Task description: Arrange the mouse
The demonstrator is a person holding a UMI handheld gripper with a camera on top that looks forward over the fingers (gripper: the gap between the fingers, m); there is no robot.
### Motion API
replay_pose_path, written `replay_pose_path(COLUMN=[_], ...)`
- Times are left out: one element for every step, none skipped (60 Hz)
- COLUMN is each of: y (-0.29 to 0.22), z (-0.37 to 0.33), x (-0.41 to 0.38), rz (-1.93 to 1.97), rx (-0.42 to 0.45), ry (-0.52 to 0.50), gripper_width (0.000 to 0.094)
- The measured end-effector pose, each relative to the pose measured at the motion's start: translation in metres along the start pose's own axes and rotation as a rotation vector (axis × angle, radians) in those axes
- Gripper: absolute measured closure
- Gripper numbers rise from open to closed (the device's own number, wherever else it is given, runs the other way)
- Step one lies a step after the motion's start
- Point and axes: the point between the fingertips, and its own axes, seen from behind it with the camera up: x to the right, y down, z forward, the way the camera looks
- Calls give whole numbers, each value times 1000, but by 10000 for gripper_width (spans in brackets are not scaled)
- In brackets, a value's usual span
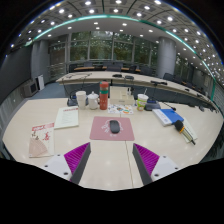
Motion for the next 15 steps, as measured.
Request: replay_pose_path(y=[2, 5, 6, 8, 10, 11, 13, 13, 14, 15, 15, 16, 17, 17, 17], z=[-5, -9, -13, -16, -20, -21, -23, -26, -28, -30, -32, -33, -34, -36, -37], x=[-1, -2, -3, -3, -3, -3, -3, -3, -4, -4, -5, -6, -7, -8, -9], rz=[2, 3, 4, 3, 1, -1, -4, -8, -10, -11, -11, -10, -9, -7, -5], rx=[-1, -2, -2, -2, -1, 1, 2, 4, 4, 4, 3, 2, 1, 2, 4], ry=[-2, -4, -4, -3, -1, 2, 5, 7, 9, 9, 7, 5, 1, -1, -4], gripper_width=[78, 78, 77, 77, 77, 77, 77, 76, 77, 78, 78, 78, 79, 78, 78])
